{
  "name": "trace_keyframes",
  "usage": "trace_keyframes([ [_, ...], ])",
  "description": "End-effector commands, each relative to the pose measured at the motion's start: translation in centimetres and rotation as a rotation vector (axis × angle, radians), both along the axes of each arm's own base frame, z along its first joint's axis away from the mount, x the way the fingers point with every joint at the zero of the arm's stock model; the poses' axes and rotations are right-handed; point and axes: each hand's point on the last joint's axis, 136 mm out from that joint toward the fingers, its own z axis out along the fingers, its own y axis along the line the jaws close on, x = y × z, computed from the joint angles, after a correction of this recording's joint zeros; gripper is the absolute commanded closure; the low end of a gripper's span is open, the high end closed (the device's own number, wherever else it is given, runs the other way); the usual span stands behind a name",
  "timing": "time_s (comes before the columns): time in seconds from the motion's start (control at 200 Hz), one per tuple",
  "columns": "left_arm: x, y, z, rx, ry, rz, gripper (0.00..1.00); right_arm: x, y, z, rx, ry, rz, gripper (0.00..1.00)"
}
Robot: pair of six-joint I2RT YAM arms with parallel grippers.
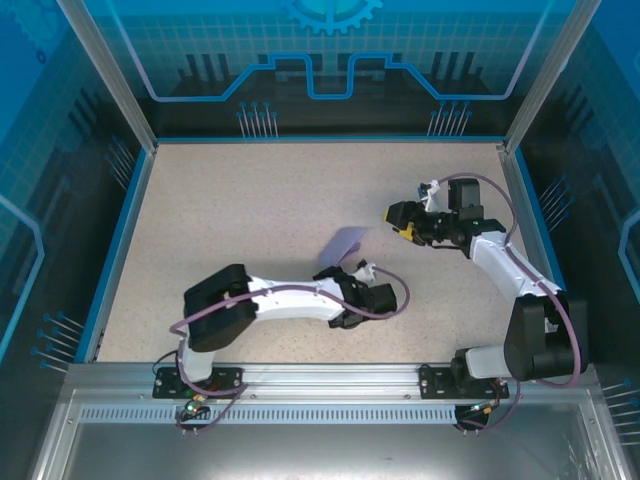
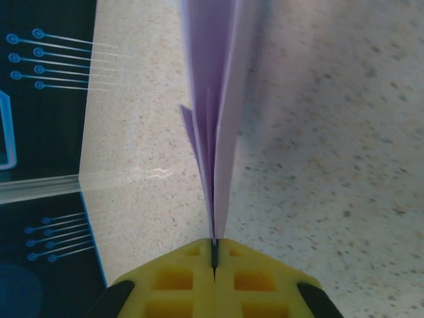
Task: Fold a paper plane with a square sheet of paper (pick it up from the middle)
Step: Turn over the paper at the center of the table.
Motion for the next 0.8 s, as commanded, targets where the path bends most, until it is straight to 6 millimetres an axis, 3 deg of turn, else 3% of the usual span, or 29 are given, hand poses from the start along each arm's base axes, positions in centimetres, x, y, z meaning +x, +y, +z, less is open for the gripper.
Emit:
trace_keyframes([
  [0.0, -0.2, -0.8, -0.1, 0.053, -0.024, -0.043, 1.00, -0.4, 0.1, -0.1, 0.031, 0.003, 0.031, 0.36],
  [0.1, -0.8, -1.5, -1.2, -0.001, 0.029, -0.070, 0.99, 0.0, 0.4, -0.3, 0.061, 0.015, 0.040, 0.37],
  [0.125, -1.0, -1.7, -1.4, -0.015, 0.046, -0.079, 0.97, -0.3, 0.5, -1.4, 0.067, 0.046, 0.040, 0.38],
  [0.39, -2.4, -3.8, -4.1, -0.087, 0.191, -0.155, 0.88, -0.4, 3.0, -4.2, 0.074, 0.125, 0.106, 0.48],
  [0.435, -2.6, -3.9, -4.6, -0.089, 0.213, -0.167, 0.86, 0.2, 3.6, -3.7, 0.076, 0.110, 0.123, 0.50],
  [0.615, -3.5, -4.6, -4.7, -0.164, 0.271, -0.185, 0.77, -0.1, 5.1, -6.4, 0.043, 0.160, 0.165, 0.56],
  [0.7, -4.1, -5.1, -4.1, -0.237, 0.308, -0.184, 0.67, -0.5, 5.5, -7.7, 0.018, 0.184, 0.181, 0.57],
  [0.795, -4.8, -5.5, -2.7, -0.335, 0.352, -0.175, 0.46, -1.2, 5.8, -9.2, -0.024, 0.209, 0.199, 0.59],
])
